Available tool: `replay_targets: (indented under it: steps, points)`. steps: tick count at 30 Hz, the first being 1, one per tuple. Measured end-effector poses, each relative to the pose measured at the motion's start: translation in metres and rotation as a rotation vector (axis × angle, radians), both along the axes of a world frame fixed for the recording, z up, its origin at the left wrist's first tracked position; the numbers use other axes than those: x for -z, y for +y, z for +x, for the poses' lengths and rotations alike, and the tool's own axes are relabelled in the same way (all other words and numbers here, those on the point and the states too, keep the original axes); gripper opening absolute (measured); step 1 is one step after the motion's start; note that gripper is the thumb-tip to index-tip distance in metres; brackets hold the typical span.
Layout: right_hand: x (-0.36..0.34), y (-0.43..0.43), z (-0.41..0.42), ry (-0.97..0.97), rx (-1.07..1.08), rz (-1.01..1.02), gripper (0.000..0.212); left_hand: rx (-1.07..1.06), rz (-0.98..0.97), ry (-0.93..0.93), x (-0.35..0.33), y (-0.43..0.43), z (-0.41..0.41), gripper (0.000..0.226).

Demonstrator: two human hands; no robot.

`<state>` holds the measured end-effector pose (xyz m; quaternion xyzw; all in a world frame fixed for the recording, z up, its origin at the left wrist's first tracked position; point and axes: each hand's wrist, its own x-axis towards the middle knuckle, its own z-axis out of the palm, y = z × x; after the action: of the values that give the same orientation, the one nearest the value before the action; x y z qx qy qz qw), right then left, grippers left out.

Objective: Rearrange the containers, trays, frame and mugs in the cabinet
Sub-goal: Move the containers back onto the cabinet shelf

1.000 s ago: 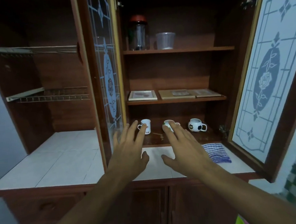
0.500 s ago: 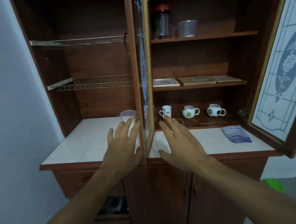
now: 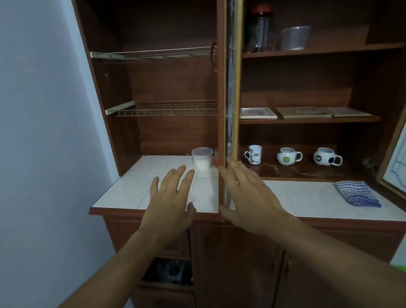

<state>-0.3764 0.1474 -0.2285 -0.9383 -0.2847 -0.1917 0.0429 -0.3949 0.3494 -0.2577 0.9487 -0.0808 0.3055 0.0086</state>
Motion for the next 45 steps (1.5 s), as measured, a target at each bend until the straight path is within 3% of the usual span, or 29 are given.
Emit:
replay_targets:
  steps: [18,26,45]
  points:
    - [0.001,0.124,0.012,0.039,0.187,0.014,0.087,0.169,0.032,-0.02,-0.001,0.138,0.043,0.072]
    - [0.001,0.149,0.038,0.039,0.229,0.015,0.087,0.246,0.01,-0.048,-0.005,0.151,0.079,0.062]
    - [0.005,0.204,0.121,0.025,0.419,0.08,0.086,0.356,-0.009,-0.001,-0.004,0.2,0.185,0.066]
